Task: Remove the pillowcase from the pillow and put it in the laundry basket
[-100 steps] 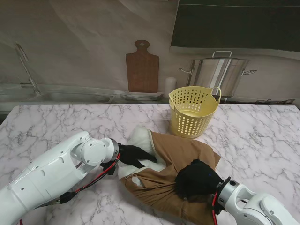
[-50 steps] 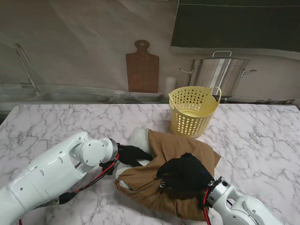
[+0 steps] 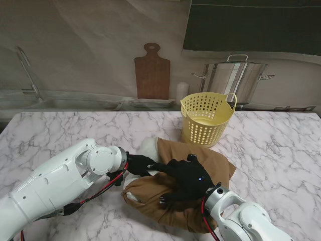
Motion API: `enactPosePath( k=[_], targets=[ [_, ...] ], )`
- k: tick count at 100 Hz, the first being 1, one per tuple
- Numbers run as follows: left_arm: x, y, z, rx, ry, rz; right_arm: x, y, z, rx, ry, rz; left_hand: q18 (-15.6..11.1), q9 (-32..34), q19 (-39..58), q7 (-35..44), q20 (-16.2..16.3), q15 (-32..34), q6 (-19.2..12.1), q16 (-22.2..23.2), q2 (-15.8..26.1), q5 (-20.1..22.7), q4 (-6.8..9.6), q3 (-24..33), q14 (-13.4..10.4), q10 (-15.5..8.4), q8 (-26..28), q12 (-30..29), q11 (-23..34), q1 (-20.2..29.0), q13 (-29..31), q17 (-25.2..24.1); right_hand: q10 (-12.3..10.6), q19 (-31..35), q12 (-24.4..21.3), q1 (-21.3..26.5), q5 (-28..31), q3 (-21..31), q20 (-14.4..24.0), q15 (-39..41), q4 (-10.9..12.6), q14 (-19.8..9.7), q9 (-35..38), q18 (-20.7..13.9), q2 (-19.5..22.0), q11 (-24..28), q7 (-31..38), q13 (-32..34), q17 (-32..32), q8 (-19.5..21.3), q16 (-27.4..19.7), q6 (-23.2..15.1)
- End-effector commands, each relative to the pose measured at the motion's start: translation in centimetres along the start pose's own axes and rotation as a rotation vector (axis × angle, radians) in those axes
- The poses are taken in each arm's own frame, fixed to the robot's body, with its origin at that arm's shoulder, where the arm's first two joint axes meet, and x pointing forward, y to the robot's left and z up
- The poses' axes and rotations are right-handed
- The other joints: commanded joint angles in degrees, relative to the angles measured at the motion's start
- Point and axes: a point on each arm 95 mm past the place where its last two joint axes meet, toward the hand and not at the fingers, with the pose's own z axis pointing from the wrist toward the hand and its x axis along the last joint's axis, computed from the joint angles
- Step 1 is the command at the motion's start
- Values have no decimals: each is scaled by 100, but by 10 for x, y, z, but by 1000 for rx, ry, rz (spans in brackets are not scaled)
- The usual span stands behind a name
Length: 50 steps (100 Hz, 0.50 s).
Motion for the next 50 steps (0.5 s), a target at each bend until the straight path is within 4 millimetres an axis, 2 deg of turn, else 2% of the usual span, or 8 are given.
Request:
enactPosePath(
  k=[1, 13, 22, 28, 32, 40, 43, 50],
  targets=[
    [-22, 41, 12, -112, -62, -46, 3, -3, 5, 14, -1, -5, 534, -327, 583, -342, -9, -514, 592, -277, 124, -280, 187, 260, 853, 758, -248, -195, -466, 504, 59, -1, -42, -193, 279, -242, 109, 138, -106, 388, -97, -69, -183, 286, -213, 373, 126, -136, -164, 73, 296, -354],
    [-22, 42, 12, -113, -63, -47, 6, -10, 15, 37, -3, 0, 542, -330, 577, -343, -9, -516, 586, -279, 122, -280, 187, 259, 847, 755, -248, -196, -469, 500, 56, -3, -116, -323, 762, 428, 781, -223, -329, 1098, -82, -177, -11, 457, -134, 713, 976, -76, -254, 284, 711, -776],
    [-23, 42, 11, -114, -64, -48, 7, -14, 20, 56, 4, 32, 551, -330, 572, -343, -9, -516, 587, -279, 122, -279, 188, 262, 860, 761, -247, -196, -470, 498, 57, -8, -122, -451, 917, 1358, 2014, -752, -581, 1333, -24, -215, 71, 525, -23, 797, 2053, -70, -342, 695, 799, -984],
    [-23, 42, 11, -115, -65, -50, 9, -16, 22, 55, 17, 60, 550, -332, 570, -343, -8, -519, 579, -280, 118, -279, 188, 261, 859, 760, -247, -196, -471, 499, 51, -5, -19, -531, 598, 2364, 2680, -1648, -833, 1119, -96, -184, 102, 498, -240, 430, 3913, -139, -407, 661, 588, -1314],
    [-23, 42, 11, -115, -66, -51, 9, -17, 22, 50, 32, 69, 552, -331, 569, -343, -8, -519, 582, -280, 120, -279, 188, 262, 853, 757, -247, -196, -470, 499, 52, -7, 15, -548, 216, 2513, 3094, -1686, -903, 959, -57, -192, 163, 485, -389, 97, 4532, -111, -413, 1345, 434, -1592],
    [-23, 42, 11, -120, -69, -50, 10, -17, 21, 36, 77, 113, 556, -339, 566, -342, -7, -519, 573, -281, 120, -278, 188, 263, 862, 765, -246, -197, -474, 502, 51, -9, 3, -567, -443, 2014, 3829, -644, -1042, 507, -285, -183, 419, 467, -763, -371, 4848, 4, -380, 3062, 36, -1594],
    [-23, 42, 11, -120, -70, -50, 11, -17, 21, 28, 93, 135, 551, -338, 565, -340, -7, -520, 572, -281, 122, -272, 188, 264, 864, 767, -245, -197, -473, 502, 49, -8, -48, -553, -618, 1727, 3927, 77, -1063, 370, -442, -203, 598, 478, -1008, -476, 5068, 144, -317, 3162, -82, -1384],
    [-23, 42, 10, -122, -71, -51, 13, -17, 18, 15, 129, 173, 552, -338, 562, -339, -6, -519, 566, -281, 122, -269, 188, 262, 861, 764, -244, -197, -473, 501, 49, -7, -285, -493, -761, 1475, 4096, 892, -1055, 142, -528, -257, 1218, 547, -1371, -498, 5474, 654, -145, 3132, -270, -1025]
  ],
)
